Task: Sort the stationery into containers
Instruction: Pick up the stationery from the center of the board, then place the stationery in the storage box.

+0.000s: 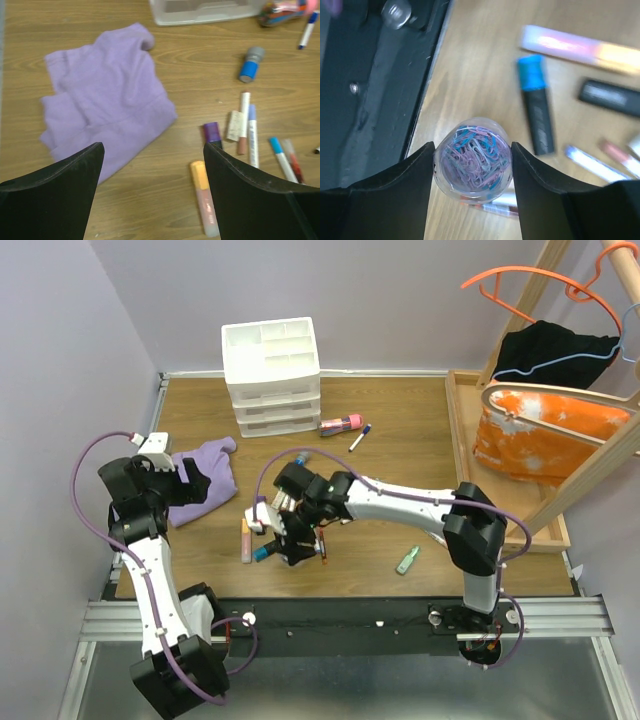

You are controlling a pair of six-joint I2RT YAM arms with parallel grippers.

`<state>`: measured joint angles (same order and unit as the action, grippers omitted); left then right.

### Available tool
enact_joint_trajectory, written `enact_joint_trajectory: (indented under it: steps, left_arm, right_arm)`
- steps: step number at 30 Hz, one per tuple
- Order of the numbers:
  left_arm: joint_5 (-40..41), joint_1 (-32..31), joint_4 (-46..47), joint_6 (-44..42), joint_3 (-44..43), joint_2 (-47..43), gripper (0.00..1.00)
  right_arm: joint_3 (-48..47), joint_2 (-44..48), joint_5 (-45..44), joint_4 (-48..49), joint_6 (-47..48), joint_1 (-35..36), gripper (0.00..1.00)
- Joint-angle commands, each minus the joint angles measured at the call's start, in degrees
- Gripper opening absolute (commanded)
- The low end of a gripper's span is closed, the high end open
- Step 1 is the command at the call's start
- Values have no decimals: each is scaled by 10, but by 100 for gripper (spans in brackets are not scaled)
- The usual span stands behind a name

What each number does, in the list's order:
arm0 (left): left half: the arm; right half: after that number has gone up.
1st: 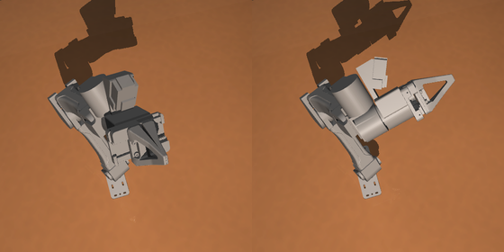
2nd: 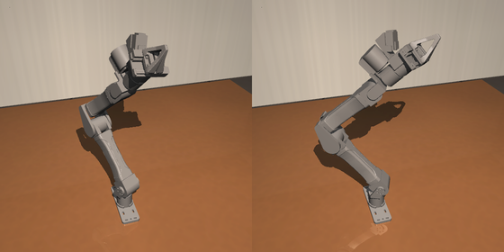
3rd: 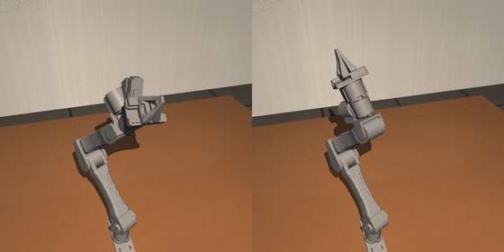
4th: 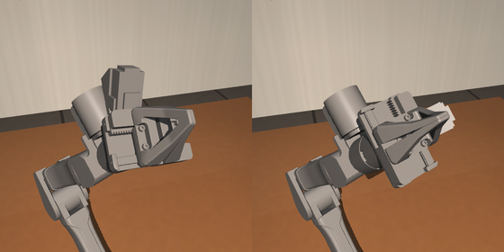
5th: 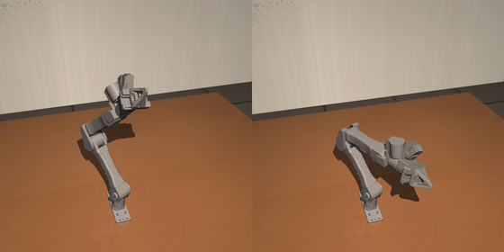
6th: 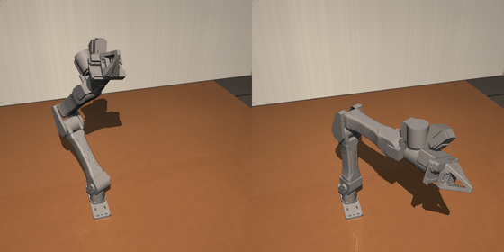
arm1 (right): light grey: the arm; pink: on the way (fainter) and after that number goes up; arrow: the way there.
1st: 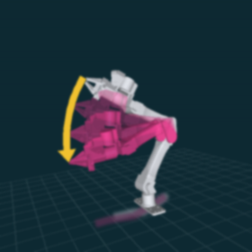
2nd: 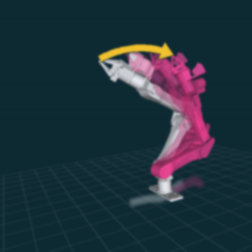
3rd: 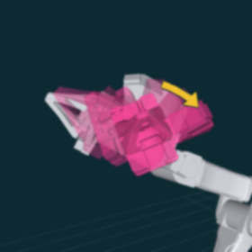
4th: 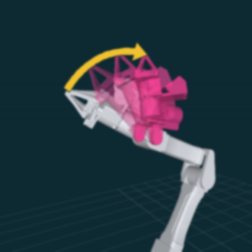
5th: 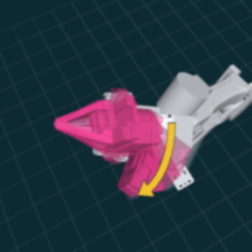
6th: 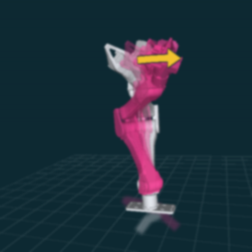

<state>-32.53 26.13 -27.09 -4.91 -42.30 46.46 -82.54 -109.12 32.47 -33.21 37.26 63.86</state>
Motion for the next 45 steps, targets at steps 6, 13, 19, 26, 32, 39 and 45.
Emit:
enact_joint_trajectory:
  steps: [6, 13, 19, 26, 32, 39, 45]
  left_arm:
    - [-317, 1, 213, 394, 7, 103, 89]
    - [-336, -55, 616, 808, 42, 211, 91]
    - [-266, -118, 596, 803, -41, 252, 90]
    - [-234, -130, 566, 791, -67, 253, 84]
    - [-201, -135, 550, 779, -67, 247, 86]
    - [-193, -142, 601, 789, -90, 269, 88]
    - [-184, -149, 620, 801, -94, 291, 89]
  right_arm:
    - [-234, -1, 168, 28, -428, -229, 29]
    - [-188, 4, 289, 229, -677, -283, 29]
    - [-247, -50, 310, 292, -788, -306, 29]
    - [-258, -66, 228, 291, -861, -315, 27]
    - [-275, -77, 140, 276, -932, -317, 19]
    - [-341, -122, 117, 284, -973, -312, 17]
    - [-351, -139, 111, 305, -999, -294, 17]
